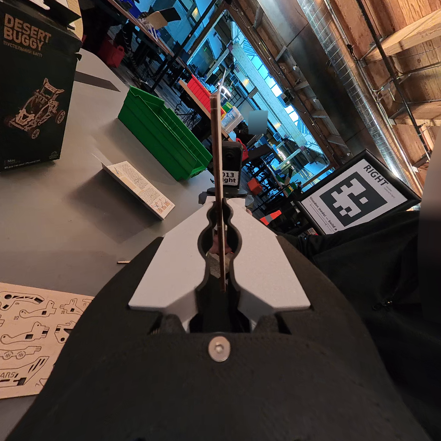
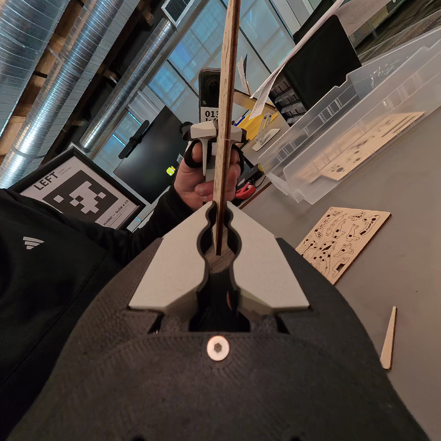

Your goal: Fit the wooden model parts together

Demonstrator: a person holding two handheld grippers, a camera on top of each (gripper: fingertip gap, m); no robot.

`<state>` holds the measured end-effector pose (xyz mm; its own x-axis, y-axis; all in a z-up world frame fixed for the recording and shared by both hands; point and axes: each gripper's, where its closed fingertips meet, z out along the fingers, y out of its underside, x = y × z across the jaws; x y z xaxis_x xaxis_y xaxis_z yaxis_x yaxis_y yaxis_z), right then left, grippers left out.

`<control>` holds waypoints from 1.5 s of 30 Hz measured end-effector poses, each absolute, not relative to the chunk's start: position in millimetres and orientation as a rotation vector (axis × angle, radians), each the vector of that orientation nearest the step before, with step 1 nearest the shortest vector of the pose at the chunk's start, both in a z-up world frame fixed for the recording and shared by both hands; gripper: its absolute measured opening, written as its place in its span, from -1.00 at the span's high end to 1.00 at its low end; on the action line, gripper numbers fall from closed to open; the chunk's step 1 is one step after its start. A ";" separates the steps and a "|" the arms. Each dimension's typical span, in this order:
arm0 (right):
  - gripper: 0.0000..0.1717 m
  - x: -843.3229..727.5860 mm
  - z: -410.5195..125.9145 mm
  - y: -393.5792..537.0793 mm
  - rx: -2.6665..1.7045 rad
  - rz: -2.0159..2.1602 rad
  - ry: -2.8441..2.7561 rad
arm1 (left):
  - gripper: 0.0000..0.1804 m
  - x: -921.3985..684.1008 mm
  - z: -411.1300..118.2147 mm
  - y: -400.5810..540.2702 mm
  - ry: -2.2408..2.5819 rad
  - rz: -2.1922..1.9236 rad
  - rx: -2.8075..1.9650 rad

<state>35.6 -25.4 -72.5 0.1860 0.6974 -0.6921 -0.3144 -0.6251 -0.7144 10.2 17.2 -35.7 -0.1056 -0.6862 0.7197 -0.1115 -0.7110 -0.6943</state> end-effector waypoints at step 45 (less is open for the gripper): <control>0.98 22.5 -77.7 -32.3 -1.660 1.611 -0.402 | 0.98 9.0 -22.3 29.5 0.730 -1.875 -1.670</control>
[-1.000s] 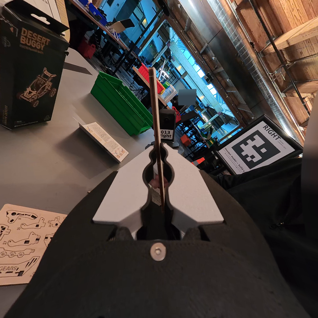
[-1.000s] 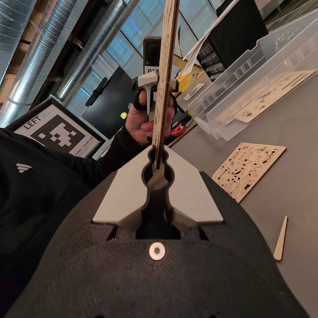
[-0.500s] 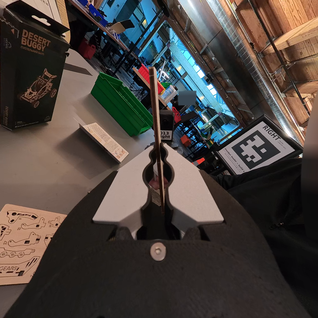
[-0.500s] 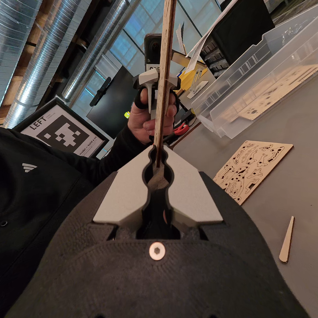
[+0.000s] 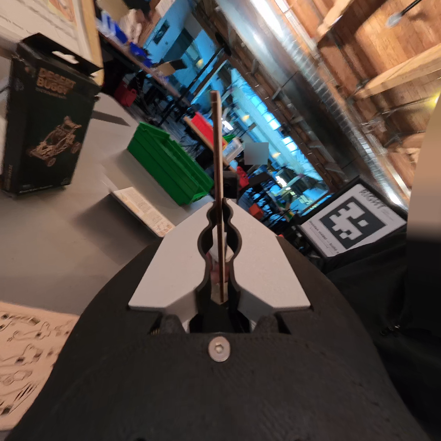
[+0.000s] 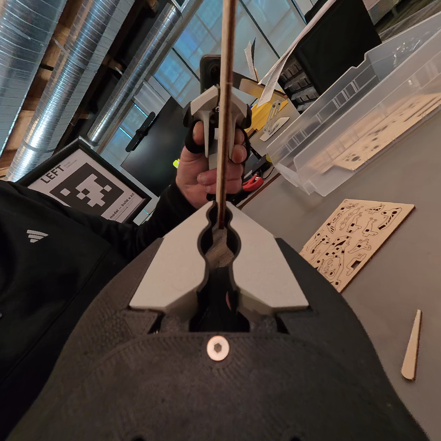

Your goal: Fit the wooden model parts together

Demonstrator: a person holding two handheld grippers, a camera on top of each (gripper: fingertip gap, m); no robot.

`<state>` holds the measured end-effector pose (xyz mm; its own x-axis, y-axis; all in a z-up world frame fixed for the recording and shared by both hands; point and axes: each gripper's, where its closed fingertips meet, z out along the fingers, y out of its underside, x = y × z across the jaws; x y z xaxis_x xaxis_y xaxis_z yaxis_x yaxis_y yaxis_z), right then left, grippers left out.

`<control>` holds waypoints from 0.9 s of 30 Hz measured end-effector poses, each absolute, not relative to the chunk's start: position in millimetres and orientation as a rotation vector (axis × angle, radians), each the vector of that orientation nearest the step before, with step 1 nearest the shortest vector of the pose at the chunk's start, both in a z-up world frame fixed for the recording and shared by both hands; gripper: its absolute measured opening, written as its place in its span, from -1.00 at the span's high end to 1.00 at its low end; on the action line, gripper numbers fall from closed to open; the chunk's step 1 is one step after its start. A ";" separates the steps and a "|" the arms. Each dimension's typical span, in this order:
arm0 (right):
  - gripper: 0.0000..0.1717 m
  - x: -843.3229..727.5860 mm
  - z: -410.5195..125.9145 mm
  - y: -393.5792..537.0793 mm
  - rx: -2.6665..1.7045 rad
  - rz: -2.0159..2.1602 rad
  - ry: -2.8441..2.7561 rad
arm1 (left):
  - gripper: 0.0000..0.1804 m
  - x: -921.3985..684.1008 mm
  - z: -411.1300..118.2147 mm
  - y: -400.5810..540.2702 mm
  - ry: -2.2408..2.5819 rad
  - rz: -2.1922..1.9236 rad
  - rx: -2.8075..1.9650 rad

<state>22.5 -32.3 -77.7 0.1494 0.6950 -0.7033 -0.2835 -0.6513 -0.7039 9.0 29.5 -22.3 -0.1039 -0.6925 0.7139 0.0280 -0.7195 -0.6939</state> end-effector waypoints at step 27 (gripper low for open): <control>0.98 33.3 -57.9 -37.8 -1.704 1.540 -0.517 | 0.96 51.9 -33.9 -26.6 0.932 -2.072 -1.505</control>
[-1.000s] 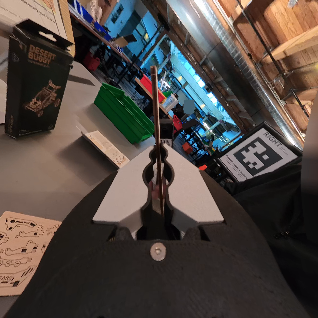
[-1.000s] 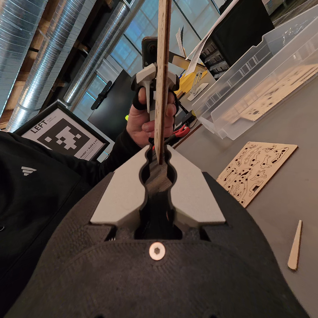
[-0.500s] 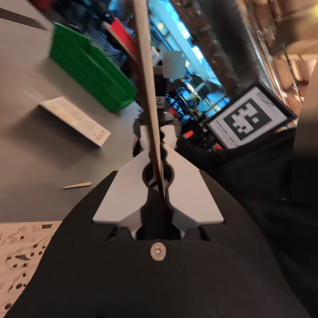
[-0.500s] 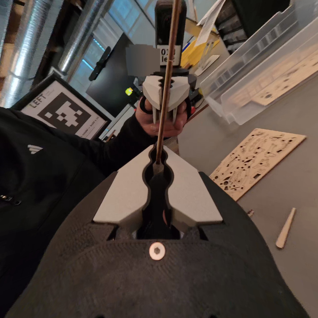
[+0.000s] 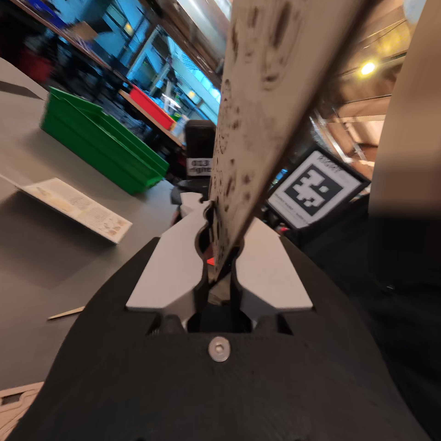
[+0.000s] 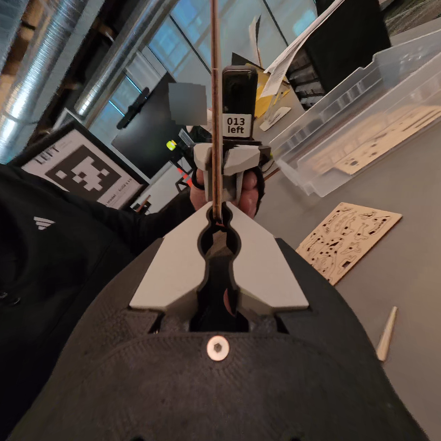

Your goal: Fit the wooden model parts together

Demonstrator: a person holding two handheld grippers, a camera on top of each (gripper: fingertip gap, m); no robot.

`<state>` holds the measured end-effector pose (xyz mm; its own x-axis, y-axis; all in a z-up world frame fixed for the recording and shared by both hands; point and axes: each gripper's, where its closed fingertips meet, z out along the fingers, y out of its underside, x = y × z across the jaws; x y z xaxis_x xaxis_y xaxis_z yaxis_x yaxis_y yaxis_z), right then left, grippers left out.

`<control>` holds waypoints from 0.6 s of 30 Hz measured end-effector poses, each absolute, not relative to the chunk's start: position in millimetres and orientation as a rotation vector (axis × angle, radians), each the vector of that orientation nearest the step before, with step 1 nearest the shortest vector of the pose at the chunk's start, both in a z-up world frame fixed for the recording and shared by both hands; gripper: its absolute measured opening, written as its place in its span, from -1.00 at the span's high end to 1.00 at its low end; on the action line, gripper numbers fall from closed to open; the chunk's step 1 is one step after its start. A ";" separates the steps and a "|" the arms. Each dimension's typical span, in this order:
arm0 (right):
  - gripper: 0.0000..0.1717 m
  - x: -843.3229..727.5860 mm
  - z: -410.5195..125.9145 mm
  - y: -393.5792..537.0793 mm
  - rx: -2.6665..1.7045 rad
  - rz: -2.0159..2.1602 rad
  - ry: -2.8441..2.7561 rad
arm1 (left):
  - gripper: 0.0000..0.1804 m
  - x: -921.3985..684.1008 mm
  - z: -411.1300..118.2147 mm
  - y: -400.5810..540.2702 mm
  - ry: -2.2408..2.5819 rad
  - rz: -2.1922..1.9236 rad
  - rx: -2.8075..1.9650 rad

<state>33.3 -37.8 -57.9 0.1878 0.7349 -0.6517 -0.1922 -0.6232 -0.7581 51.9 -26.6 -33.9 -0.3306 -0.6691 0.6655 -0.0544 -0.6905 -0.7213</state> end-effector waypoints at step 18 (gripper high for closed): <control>0.95 56.3 -37.7 -14.5 -1.559 1.330 -0.309 | 0.97 52.4 -19.2 3.0 0.582 -1.905 -1.501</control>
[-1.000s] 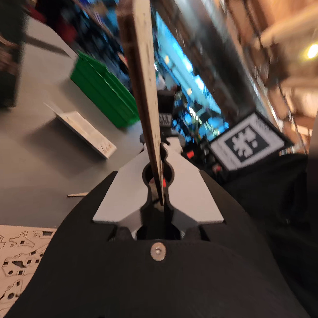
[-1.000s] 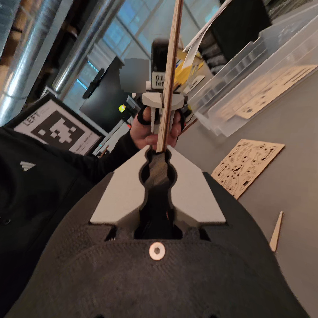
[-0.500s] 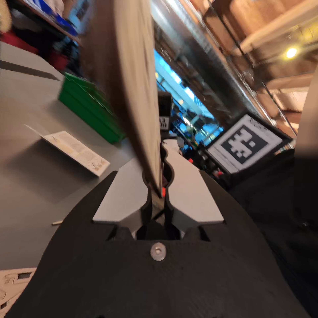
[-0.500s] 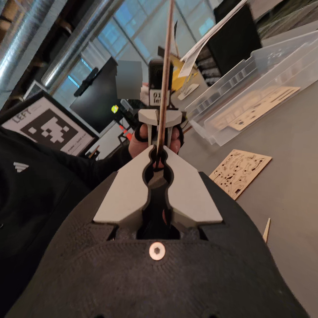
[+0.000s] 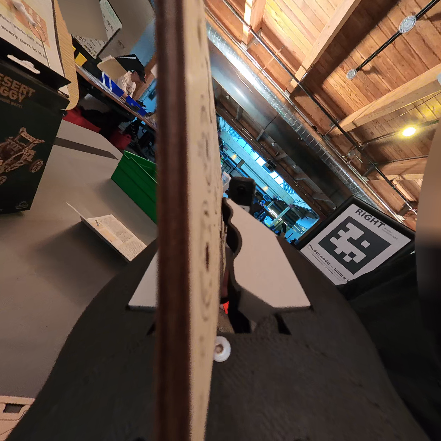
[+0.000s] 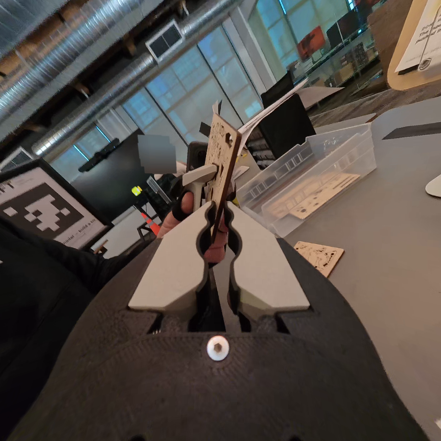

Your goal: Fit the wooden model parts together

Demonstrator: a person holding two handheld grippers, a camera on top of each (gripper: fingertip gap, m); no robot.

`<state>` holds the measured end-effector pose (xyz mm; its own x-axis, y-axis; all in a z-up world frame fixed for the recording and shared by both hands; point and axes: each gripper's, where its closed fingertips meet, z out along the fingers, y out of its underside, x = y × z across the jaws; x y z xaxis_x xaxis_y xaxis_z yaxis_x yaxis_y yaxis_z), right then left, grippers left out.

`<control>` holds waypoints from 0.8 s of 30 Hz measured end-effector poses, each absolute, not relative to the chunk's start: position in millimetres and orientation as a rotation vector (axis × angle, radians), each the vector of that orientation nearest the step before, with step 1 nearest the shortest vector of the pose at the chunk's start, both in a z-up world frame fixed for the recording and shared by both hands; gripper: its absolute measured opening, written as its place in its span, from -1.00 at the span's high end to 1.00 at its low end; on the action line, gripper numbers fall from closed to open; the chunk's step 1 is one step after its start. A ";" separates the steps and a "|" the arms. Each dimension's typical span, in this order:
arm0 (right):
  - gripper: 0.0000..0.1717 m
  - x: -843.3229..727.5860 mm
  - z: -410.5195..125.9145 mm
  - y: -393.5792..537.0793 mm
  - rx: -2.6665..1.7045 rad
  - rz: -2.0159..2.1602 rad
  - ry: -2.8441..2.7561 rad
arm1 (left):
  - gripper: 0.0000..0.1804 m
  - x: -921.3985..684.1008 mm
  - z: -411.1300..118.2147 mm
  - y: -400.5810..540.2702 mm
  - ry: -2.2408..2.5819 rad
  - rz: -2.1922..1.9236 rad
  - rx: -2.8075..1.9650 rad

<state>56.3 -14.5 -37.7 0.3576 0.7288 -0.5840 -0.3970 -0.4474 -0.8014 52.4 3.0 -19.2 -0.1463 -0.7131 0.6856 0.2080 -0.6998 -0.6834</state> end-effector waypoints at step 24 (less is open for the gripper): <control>0.87 63.0 -42.2 -7.0 -1.681 0.955 -0.465 | 0.92 55.2 -19.0 1.9 0.635 -1.725 -1.554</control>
<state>63.0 -7.0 -42.2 0.5989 0.7171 -0.3565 -0.1610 -0.3283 -0.9307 55.2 1.9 -19.0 -0.0159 -0.7772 0.6290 0.1838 -0.6206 -0.7623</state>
